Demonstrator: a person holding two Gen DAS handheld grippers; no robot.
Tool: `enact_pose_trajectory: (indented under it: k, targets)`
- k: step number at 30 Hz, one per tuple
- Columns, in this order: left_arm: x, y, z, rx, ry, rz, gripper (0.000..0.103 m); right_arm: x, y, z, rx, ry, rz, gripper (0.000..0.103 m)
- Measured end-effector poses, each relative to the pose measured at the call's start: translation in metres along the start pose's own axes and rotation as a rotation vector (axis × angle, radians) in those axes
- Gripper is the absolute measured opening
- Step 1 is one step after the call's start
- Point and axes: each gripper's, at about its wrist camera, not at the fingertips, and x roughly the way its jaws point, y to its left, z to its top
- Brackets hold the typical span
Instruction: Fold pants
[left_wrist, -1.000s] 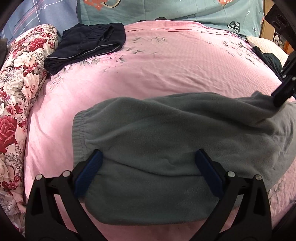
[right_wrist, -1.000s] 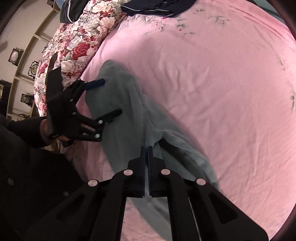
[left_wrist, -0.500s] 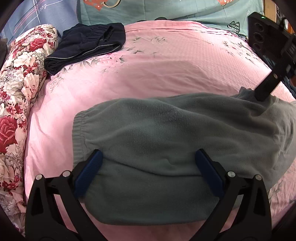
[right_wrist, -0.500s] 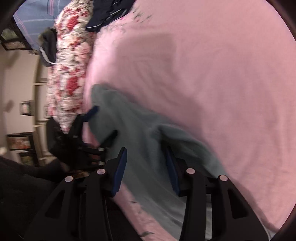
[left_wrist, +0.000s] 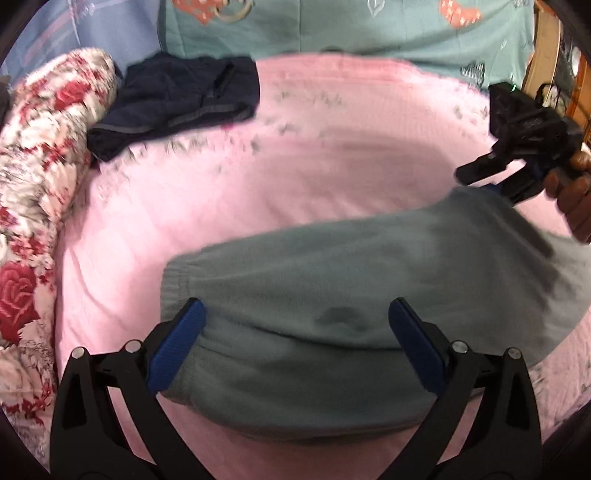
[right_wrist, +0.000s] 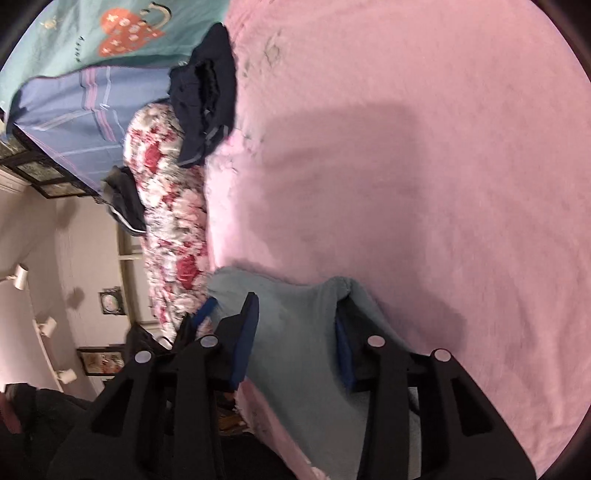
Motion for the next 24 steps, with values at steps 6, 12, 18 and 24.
enact_pose_trajectory:
  k: [6, 12, 18, 24]
  targets:
    - [-0.014, -0.008, -0.028, 0.175, 0.042, 0.020, 0.101, -0.039, 0.009, -0.010, -0.118, -0.061, -0.187, 0.044]
    - [-0.045, 0.008, -0.038, 0.154, 0.038, 0.060, 0.101, -0.026, 0.076, -0.049, -0.334, -0.131, -0.190, 0.045]
    - [-0.069, 0.053, -0.043, -0.021, 0.010, 0.188, 0.101, 0.078, 0.126, -0.080, -0.508, -0.100, -0.174, 0.043]
    - [-0.082, 0.077, -0.043, -0.150, -0.038, 0.213, 0.101, 0.155, 0.122, -0.119, -0.646, -0.026, -0.363, 0.042]
